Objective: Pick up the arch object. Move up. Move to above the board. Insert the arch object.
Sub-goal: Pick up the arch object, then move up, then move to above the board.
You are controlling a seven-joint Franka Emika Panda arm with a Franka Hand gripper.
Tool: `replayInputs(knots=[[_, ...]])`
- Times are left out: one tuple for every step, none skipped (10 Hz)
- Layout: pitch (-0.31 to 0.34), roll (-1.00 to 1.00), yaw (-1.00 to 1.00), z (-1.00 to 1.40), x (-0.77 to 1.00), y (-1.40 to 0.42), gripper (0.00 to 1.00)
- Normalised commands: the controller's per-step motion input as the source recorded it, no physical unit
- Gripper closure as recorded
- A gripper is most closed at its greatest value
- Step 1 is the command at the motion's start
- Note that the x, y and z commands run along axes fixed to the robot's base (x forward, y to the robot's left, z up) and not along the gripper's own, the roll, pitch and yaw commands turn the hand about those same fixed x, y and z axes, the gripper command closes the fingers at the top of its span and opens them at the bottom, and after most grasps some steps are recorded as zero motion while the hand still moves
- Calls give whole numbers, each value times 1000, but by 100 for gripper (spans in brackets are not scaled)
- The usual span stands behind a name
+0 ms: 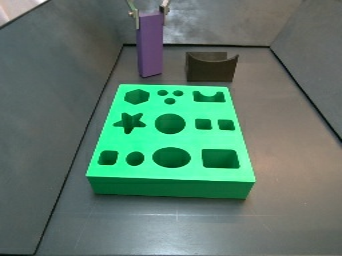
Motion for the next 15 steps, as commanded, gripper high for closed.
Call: replayInputs(knots=[[0, 0, 0, 0, 0, 0, 100], [0, 0, 0, 833, 0, 0, 100], [0, 6, 43, 864, -12, 42, 100], [19, -5, 41, 798, -24, 30, 100], [35, -34, 37, 620, -16, 11, 100], [44, -56, 32, 466, -6, 0, 100], [53, -77, 27, 313, 5, -8, 100], [-66, -280, 152, 1000, 592, 421, 100], [-35, -284, 127, 1000, 630, 455, 100], [11, -287, 89, 949, 570, 390, 100], [64, -239, 28, 688, 380, 213, 100], [91, -186, 1, 402, 205, 113, 100], [85, -159, -13, 192, 101, 73, 100], [145, 93, -1000, 206, 7, -1000, 100], [143, 100, -1000, 203, 5, -1000, 100]])
